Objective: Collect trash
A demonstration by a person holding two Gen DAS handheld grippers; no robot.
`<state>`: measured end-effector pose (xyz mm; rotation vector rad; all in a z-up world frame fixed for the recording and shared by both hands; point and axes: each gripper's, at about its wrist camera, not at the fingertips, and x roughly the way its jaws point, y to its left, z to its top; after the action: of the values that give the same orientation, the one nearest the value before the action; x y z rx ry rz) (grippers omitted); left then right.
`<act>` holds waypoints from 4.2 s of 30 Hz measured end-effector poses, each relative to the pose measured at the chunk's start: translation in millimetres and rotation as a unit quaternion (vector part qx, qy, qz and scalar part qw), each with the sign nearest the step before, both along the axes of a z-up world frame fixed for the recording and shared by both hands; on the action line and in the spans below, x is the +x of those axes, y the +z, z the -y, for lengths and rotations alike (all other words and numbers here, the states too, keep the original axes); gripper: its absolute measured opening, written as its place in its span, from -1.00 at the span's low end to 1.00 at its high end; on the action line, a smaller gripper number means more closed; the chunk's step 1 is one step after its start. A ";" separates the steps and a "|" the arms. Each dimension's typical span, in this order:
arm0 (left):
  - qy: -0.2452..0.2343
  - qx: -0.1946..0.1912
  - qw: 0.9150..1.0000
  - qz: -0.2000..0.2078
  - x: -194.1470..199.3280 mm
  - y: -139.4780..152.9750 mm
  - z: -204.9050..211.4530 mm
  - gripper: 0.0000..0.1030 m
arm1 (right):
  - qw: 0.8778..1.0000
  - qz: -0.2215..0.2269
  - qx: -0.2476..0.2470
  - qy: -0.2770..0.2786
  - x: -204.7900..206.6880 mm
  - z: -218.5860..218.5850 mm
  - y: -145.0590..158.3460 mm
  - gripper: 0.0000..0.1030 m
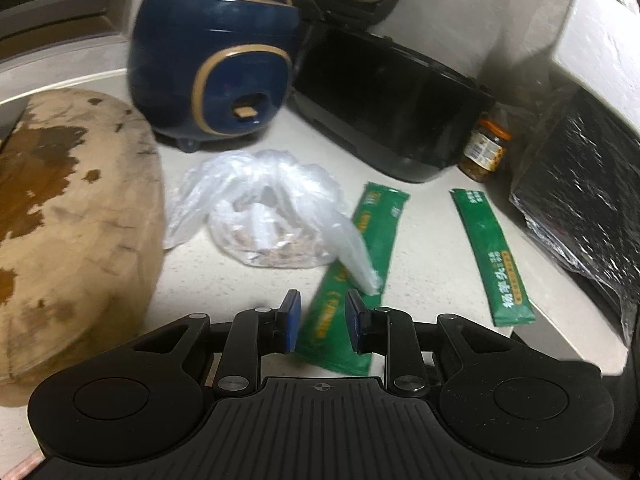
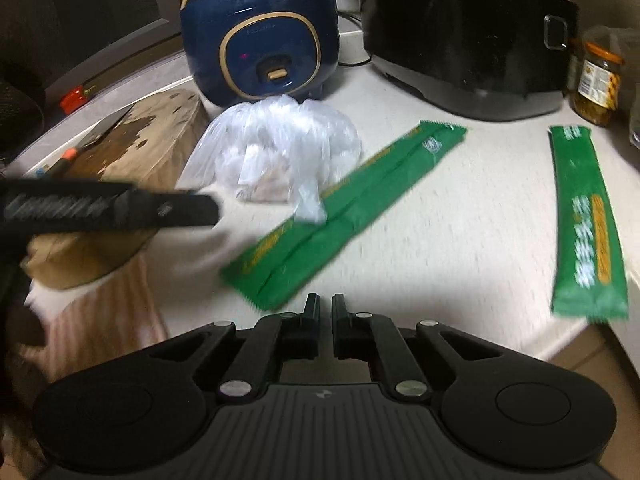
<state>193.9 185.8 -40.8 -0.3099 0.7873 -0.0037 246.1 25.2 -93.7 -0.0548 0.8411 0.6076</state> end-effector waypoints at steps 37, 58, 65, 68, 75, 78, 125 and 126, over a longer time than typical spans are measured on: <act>-0.039 -0.037 0.998 0.028 21.0 8.3 3.3 -0.46 | 0.998 0.052 -0.031 -0.006 3.7 5.1 2.4 -0.37; -0.122 0.105 0.986 -0.033 91.2 -40.2 87.3 0.13 | 0.989 0.015 0.033 -0.140 -30.7 110.0 1.4 -0.36; -0.080 0.121 0.988 -0.046 98.7 -45.1 81.5 0.18 | 0.991 0.019 0.031 -0.130 -30.4 108.8 1.7 -0.27; -0.086 0.136 0.986 -0.045 99.1 -46.5 87.7 0.18 | 0.991 0.028 0.021 -0.125 -33.1 107.0 1.5 -0.22; -0.092 0.139 0.986 -0.019 84.0 -49.5 95.6 -0.17 | 0.990 0.051 0.001 -0.134 -37.1 107.9 3.7 -0.18; -0.078 0.110 0.991 -0.011 77.4 -42.5 85.6 -0.32 | 0.989 0.057 -0.002 -0.139 -37.4 108.2 5.7 -0.18; 0.028 -0.115 0.990 0.080 -30.2 14.6 -38.2 -0.33 | 0.995 0.076 -0.048 0.044 77.7 -36.7 30.3 -0.82; 0.021 -0.115 0.990 0.079 -28.6 14.6 -34.1 -0.33 | 0.996 0.071 -0.040 0.034 75.3 -26.3 32.0 -0.82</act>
<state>165.3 219.9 -26.2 -0.5386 0.6223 -0.0795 321.4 51.6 -61.7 -0.1970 0.7281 0.6270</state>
